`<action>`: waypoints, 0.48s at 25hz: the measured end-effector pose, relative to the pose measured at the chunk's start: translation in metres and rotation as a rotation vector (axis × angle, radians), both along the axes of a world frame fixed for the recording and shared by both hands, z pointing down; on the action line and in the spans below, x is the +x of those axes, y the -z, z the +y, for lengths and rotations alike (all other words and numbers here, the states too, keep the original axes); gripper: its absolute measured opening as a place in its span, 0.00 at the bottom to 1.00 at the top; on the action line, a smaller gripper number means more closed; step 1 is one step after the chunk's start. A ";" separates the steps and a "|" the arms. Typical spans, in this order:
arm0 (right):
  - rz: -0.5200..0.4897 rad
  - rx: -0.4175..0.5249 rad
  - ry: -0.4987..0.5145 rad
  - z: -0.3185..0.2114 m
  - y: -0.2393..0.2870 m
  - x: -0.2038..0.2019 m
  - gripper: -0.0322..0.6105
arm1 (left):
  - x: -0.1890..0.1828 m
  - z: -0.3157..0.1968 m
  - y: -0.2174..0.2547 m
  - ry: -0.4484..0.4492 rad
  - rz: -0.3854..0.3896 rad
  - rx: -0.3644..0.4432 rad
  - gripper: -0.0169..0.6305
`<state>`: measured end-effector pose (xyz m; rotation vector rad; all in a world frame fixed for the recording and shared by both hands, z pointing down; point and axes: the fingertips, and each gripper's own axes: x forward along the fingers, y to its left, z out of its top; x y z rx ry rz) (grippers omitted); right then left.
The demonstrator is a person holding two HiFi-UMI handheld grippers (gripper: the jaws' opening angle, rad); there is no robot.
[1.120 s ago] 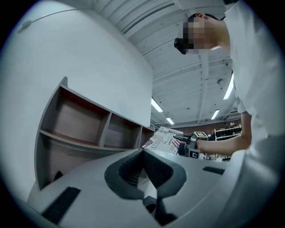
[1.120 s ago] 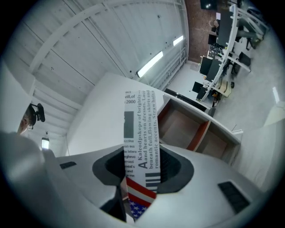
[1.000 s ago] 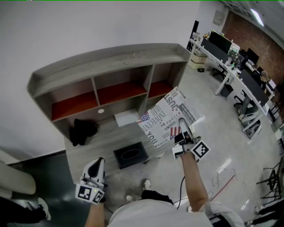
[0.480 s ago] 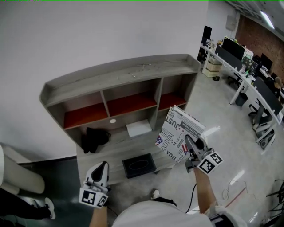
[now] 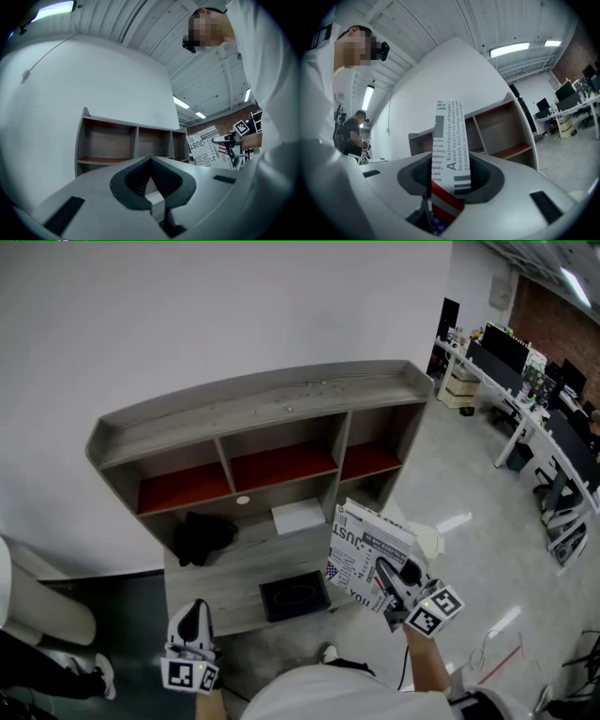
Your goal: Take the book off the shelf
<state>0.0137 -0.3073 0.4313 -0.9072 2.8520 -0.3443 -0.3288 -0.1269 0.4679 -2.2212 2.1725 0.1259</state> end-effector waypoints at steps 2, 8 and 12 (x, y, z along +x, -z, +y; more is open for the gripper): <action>-0.010 -0.026 0.017 0.006 -0.008 -0.012 0.32 | -0.003 0.005 -0.006 0.025 0.015 -0.010 0.05; 0.087 0.002 0.038 0.009 -0.015 -0.018 0.32 | 0.004 0.020 -0.007 0.036 0.010 -0.012 0.05; 0.136 0.034 0.009 0.004 -0.013 -0.010 0.32 | 0.001 0.024 0.000 0.055 -0.019 0.000 0.05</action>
